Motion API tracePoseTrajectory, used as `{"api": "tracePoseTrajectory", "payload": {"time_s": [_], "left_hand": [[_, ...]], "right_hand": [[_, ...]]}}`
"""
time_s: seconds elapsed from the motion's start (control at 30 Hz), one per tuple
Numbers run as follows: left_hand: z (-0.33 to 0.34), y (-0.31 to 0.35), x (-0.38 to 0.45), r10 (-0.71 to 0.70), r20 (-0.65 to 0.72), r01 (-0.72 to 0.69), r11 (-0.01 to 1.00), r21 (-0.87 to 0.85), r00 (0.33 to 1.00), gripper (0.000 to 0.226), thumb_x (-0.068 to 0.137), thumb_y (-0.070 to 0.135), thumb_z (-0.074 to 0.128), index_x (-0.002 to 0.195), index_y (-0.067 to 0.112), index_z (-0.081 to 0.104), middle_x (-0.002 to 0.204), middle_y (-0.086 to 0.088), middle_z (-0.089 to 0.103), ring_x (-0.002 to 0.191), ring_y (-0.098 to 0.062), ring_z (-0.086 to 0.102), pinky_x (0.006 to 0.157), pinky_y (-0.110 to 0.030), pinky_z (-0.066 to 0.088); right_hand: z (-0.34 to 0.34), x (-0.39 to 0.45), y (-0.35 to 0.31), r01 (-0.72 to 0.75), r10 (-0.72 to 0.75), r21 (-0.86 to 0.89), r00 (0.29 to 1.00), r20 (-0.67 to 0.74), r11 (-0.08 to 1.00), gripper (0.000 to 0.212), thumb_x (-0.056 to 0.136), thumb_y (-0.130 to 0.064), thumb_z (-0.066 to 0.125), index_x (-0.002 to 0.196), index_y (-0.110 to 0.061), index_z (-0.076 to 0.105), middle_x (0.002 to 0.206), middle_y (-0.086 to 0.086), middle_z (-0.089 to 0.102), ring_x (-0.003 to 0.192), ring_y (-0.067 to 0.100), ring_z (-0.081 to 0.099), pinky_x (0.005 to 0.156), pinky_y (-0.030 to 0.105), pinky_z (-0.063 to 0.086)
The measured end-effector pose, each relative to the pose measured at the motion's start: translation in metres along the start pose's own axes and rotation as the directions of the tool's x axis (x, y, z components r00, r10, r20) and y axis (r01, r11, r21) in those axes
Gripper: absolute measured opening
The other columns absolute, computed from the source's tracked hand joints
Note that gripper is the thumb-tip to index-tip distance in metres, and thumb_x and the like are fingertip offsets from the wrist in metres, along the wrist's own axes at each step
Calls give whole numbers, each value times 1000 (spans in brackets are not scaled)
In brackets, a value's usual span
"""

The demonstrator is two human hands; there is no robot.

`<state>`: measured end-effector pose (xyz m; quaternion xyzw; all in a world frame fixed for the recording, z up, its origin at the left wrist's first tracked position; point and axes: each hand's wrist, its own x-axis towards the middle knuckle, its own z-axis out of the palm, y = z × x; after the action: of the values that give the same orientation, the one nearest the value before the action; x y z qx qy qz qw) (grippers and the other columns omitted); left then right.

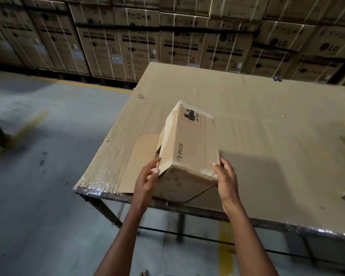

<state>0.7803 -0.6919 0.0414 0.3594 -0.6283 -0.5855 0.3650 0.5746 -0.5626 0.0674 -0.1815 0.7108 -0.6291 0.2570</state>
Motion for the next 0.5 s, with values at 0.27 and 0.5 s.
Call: {"api": "tracePoseTrajectory", "payload": {"time_s": [0.27, 0.5], "left_hand": [[56, 10, 4, 70, 307, -182, 917, 355, 949, 44, 95, 64, 40, 138, 60, 52, 143, 24, 42, 138, -9, 36, 111, -49, 40], [113, 23, 0, 120, 395, -357, 711, 606, 911, 40, 96, 50, 46, 134, 59, 54, 146, 13, 47, 136, -15, 32, 110, -46, 22]], "right_hand": [[-65, 17, 28, -119, 111, 0, 928, -355, 993, 25, 100, -6, 60, 113, -24, 71, 126, 5, 68, 112, 25, 65, 86, 32, 53], [-99, 19, 31, -401, 490, 315, 822, -291, 860, 25, 96, -32, 60, 97, -12, 76, 90, 7, 75, 79, 28, 69, 68, 37, 54]]}}
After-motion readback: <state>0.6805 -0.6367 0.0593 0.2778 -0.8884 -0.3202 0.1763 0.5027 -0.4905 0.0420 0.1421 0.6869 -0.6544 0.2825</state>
